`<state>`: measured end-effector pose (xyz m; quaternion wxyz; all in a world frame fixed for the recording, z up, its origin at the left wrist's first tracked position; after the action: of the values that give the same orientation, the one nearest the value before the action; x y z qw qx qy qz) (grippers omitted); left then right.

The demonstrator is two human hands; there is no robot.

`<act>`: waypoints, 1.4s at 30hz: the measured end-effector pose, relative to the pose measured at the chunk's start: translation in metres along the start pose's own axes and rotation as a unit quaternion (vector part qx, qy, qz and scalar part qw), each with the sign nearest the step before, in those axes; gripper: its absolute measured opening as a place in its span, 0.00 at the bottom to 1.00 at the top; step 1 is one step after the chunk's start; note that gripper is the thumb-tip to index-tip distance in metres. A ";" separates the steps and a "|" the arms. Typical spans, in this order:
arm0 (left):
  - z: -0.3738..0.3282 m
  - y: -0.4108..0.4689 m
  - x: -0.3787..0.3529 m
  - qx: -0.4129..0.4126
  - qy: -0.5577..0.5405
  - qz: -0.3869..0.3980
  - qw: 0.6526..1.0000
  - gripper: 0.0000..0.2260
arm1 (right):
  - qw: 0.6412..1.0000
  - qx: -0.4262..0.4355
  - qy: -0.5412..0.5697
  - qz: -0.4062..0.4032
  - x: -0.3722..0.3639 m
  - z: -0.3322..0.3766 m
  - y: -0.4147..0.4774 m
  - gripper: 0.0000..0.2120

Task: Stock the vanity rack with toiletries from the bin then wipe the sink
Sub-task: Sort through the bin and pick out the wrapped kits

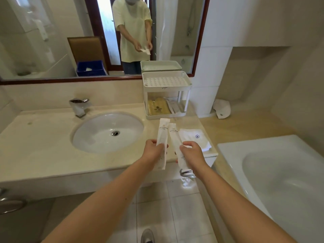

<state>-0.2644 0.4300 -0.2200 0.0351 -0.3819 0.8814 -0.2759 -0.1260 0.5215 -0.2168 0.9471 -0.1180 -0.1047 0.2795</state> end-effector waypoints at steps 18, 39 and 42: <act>-0.095 0.180 -0.032 0.055 -0.035 0.094 0.993 0.17 | 0.996 -0.031 0.052 -0.058 -0.002 0.048 0.188 0.21; -0.133 0.331 -0.115 0.096 -0.061 0.003 0.994 0.26 | 0.994 -0.105 -0.015 0.019 0.034 0.027 0.390 0.19; -0.133 0.353 -0.122 0.092 -0.054 -0.002 0.994 0.27 | 0.994 -0.105 -0.018 0.022 0.031 0.017 0.409 0.20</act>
<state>-0.4450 0.7718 -0.3068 0.1170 -0.3928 0.8486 -0.3345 -0.3116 0.8754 -0.3123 0.9211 -0.2139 -0.1476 0.2899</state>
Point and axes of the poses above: each hand's wrist, its own y-axis towards the middle knuckle, its own x-axis out of the back of the hand, z = x × y, the point moved 7 cm from there along y, towards the middle knuckle, and after that the axes turned 7 degrees about x, right-handed, at the moved point
